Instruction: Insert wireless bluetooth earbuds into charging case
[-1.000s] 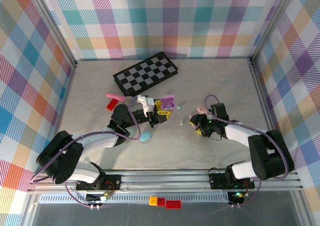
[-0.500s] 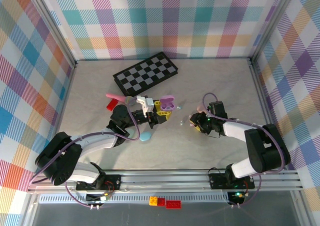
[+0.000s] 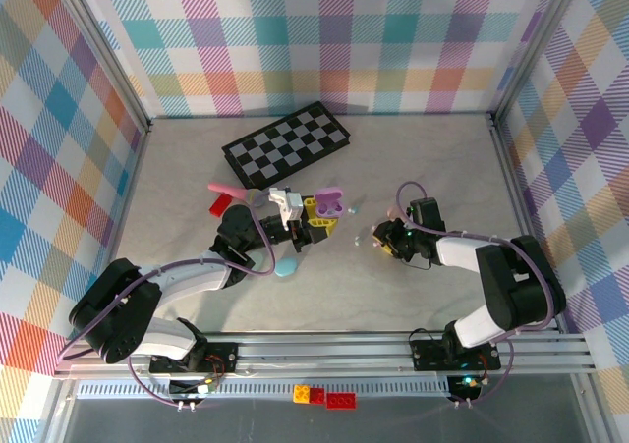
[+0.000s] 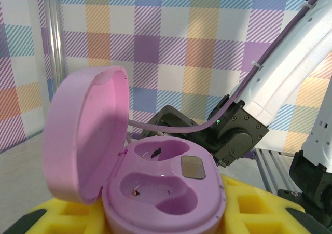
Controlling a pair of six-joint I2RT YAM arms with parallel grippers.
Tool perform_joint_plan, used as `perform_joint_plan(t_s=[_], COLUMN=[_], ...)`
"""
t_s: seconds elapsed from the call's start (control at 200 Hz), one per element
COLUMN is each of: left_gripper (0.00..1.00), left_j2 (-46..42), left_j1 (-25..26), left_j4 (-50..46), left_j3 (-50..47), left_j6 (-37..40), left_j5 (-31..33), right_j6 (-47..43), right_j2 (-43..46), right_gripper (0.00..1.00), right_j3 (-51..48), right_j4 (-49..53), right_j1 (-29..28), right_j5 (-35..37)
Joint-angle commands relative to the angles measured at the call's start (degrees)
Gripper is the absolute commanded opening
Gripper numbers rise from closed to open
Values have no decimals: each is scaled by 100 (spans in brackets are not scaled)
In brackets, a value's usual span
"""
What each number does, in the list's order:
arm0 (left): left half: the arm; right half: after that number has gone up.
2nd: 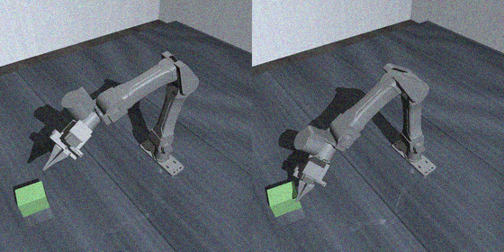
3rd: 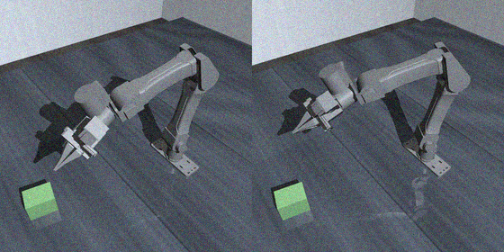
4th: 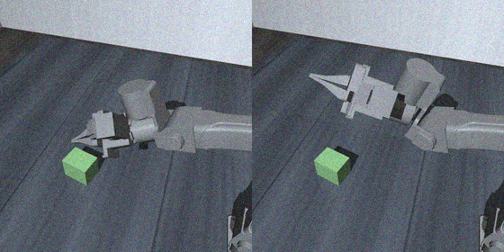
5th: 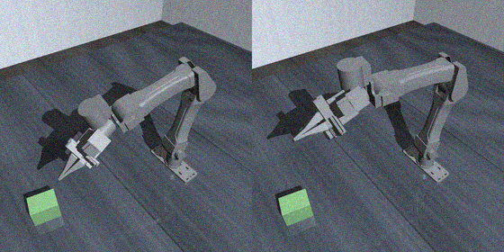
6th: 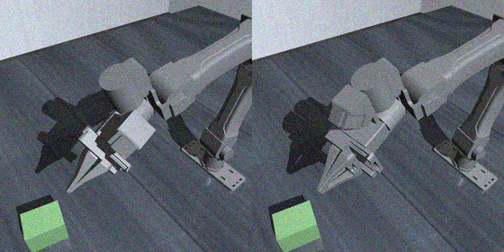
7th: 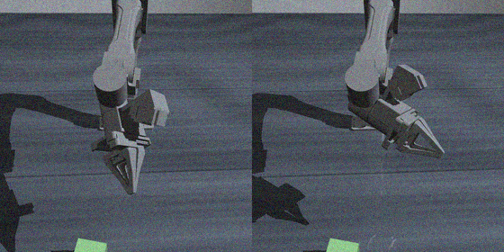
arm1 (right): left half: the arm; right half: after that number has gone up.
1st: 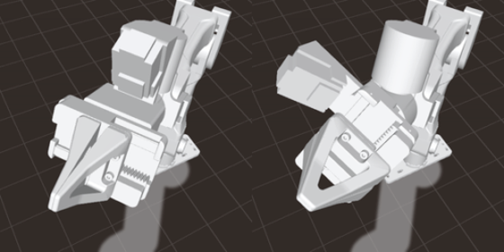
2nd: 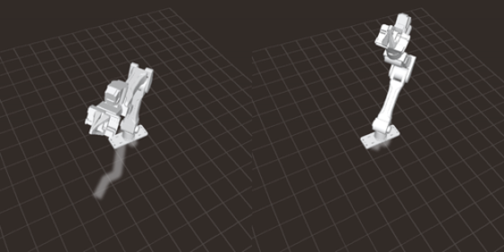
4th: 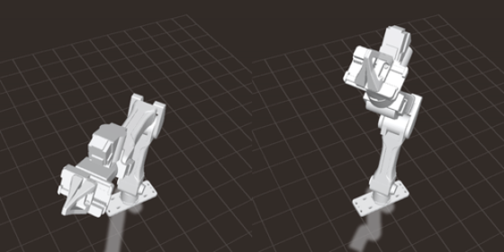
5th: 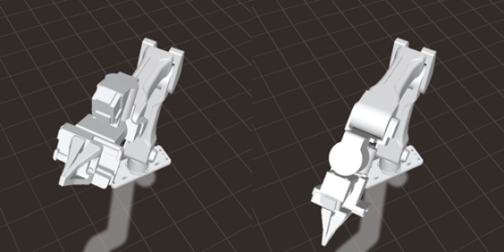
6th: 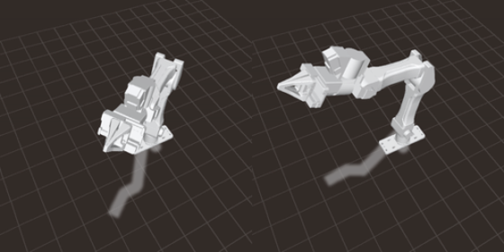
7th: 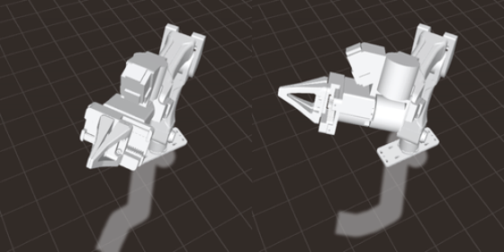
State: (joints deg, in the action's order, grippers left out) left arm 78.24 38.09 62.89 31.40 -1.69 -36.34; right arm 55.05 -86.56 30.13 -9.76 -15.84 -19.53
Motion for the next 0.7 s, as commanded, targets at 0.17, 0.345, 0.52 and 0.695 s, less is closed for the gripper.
perform_joint_plan(t_s=[0.17, 0.345, 0.52, 0.695], left_gripper=[29, 29, 29, 29], left_j2=[-133, -159, -160, -150], left_j1=[-65, -64, -65, -67], left_j4=[100, 100, 91, 92], left_j3=[-72, -90, -108, -108], left_j6=[127, 134, 144, 156], left_j5=[13, 17, 21, 21], right_j6=[-3, 15, 59, 10], right_j2=[-182, -346, -413, -331], right_gripper=[30, 28, 26, 19], right_j3=[24, 67, 98, 101], right_j4=[-254, -213, -158, 7], right_j1=[-16, -16, -16, -16], right_j5=[-43, -38, -43, 28])
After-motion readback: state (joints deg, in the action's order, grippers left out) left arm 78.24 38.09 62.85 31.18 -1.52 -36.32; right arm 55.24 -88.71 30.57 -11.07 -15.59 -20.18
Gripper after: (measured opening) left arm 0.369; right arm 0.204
